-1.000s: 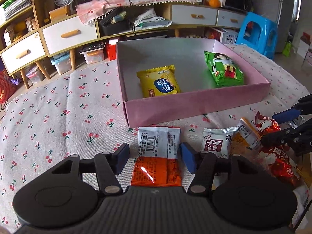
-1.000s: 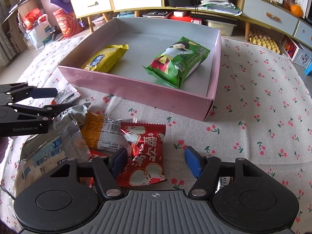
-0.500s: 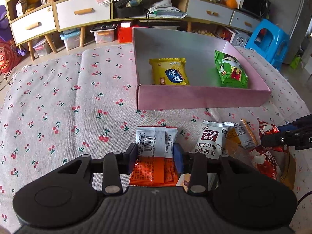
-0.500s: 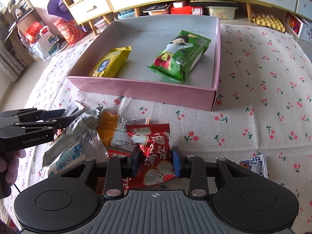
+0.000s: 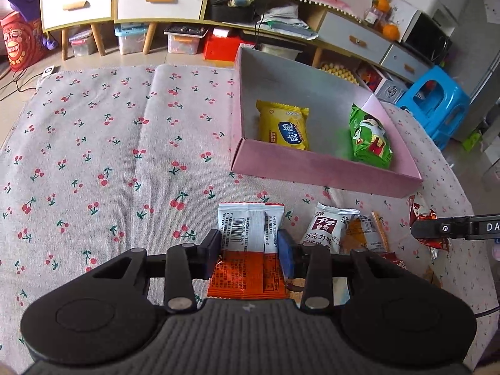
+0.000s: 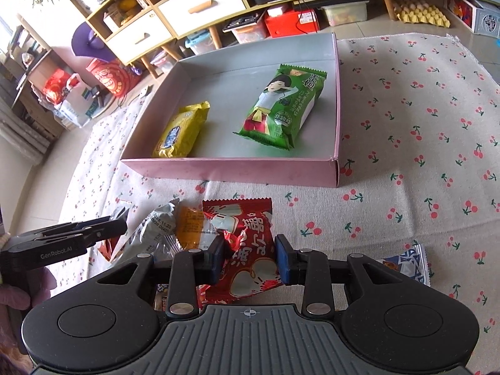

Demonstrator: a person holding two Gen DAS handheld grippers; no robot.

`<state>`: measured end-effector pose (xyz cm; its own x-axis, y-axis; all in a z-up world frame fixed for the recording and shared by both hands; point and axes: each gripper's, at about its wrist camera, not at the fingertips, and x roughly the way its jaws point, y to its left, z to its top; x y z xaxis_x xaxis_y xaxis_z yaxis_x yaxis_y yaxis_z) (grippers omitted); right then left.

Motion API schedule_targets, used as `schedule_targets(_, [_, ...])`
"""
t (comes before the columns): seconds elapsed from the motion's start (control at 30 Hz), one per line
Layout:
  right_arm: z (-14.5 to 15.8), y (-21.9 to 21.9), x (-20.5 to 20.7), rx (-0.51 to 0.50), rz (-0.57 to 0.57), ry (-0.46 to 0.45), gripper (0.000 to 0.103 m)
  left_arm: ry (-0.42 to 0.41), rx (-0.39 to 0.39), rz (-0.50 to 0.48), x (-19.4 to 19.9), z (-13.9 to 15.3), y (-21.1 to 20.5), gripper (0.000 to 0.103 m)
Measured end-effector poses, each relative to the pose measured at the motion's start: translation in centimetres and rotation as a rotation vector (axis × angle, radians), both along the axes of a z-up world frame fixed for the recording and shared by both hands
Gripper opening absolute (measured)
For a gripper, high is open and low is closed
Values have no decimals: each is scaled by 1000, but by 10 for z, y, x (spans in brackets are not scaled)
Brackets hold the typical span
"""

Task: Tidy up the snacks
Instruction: 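Lift both held packets and carry them over the pink box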

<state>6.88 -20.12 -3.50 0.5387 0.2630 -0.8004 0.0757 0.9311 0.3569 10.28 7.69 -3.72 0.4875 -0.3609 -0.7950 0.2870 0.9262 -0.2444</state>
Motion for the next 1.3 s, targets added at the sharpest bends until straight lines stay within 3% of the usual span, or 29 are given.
schedule_targets(0.53, [27,3,28,85,-53,-107,33,-96,-63,33,7,32,-28,36])
schedule_targets(0.8, [23,-3,56,182,-96,-148,33,-137,-90,75,31,37,-44,36])
schedule_targets(1.3, [10,-1,75,206,-93,-165,33,-107,-66,106,86,22,-81,36])
